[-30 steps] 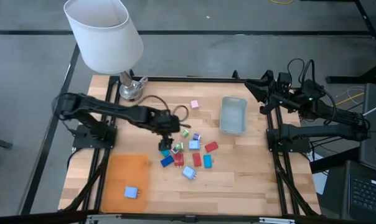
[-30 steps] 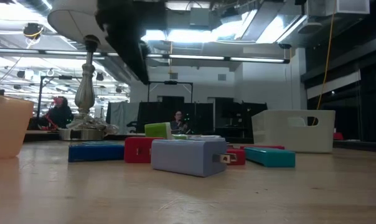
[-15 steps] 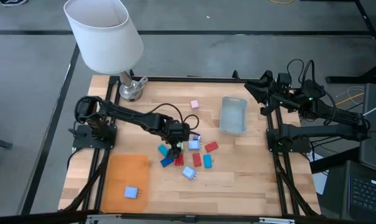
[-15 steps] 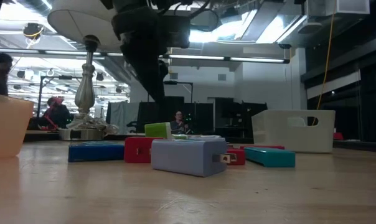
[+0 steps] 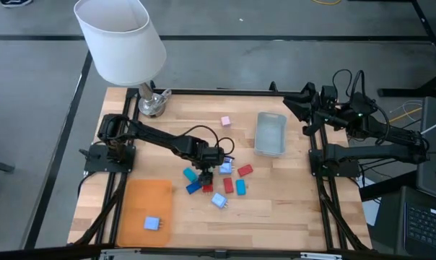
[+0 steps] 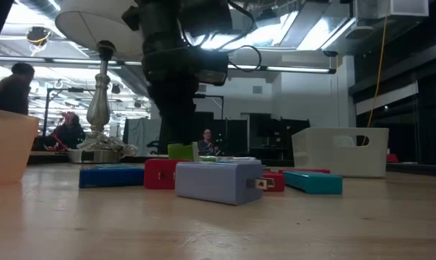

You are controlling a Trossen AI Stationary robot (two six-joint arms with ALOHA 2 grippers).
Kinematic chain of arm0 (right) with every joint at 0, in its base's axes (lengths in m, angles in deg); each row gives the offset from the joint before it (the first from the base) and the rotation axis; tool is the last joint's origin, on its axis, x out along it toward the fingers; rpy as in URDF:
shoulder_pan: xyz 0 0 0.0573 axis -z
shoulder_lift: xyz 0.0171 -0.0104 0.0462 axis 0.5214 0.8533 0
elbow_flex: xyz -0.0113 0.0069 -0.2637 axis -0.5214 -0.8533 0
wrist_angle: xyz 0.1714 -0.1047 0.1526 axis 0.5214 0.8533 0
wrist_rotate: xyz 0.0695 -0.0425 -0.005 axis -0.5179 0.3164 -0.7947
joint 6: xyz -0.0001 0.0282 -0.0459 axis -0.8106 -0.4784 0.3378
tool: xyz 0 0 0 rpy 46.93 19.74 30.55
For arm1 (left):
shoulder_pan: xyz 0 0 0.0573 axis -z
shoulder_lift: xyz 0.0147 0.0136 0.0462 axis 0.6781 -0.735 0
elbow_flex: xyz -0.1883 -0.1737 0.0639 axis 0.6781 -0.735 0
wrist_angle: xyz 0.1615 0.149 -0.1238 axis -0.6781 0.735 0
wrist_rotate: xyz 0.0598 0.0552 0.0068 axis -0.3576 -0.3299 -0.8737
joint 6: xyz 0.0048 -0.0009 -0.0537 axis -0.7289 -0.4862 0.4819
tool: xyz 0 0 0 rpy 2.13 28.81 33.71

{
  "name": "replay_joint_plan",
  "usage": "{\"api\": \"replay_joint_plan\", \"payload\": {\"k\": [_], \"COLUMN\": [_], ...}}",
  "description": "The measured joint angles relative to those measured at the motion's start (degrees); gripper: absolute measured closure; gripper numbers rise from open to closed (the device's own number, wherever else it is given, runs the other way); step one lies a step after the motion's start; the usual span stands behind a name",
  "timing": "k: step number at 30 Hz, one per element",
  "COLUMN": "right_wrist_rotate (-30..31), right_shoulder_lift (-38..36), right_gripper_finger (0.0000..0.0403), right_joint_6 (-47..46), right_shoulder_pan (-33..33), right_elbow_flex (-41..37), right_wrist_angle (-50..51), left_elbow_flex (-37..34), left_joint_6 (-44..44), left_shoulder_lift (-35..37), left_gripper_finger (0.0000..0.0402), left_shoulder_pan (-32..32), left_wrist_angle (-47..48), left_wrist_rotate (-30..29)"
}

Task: Pick & Place Office items
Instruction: Put the bottom green charger adapter into the orange bin

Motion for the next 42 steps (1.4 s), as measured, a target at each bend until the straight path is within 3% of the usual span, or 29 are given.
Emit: {"api": "replay_joint_plan", "payload": {"k": [3, 11, 15, 18, 30, 39, 42], "right_wrist_rotate": [0.0, 0.1, 0.2, 0.2, -0.2, -0.2, -0.2], "right_shoulder_lift": [0.0, 0.0, 0.0, 0.0, 0.0, 0.0, 0.0], "right_gripper_finger": [0.0302, 0.0302, 0.0302, 0.0302, 0.0302, 0.0302, 0.0302], "right_joint_6": [0.0, 0.7, 0.7, 0.6, 0.6, 0.8, 0.9], "right_shoulder_pan": [0.0, 0.0, 0.0, 0.0, 0.0, 0.0, 0.0], "right_elbow_flex": [0.0, 0.0, 0.0, 0.0, 0.0, 0.0, 0.0], "right_wrist_angle": [0.0, 0.0, 0.0, 0.0, 0.0, 0.0, 0.0], "left_elbow_flex": [0.0, 0.0, 0.0, 0.1, 0.0, 0.0, 0.0], "left_joint_6": [1.2, 2.3, 1.4, 1.2, -1.7, -1.5, 0.2], "left_shoulder_lift": [0.0, 0.0, -0.1, -0.4, -0.6, -1.1, -3.3], "left_gripper_finger": [0.0123, 0.0224, 0.0252, 0.0248, 0.0171, 0.0186, 0.0194], "left_shoulder_pan": [0.0, 0.2, 0.5, 0.7, 0.8, 0.7, 0.7], "left_wrist_angle": [0.1, 0.1, 0.0, -0.2, 2.1, 1.9, 2.0], "left_wrist_rotate": [-0.9, 0.0, -0.1, -0.1, 2.2, 1.5, 3.8]}}
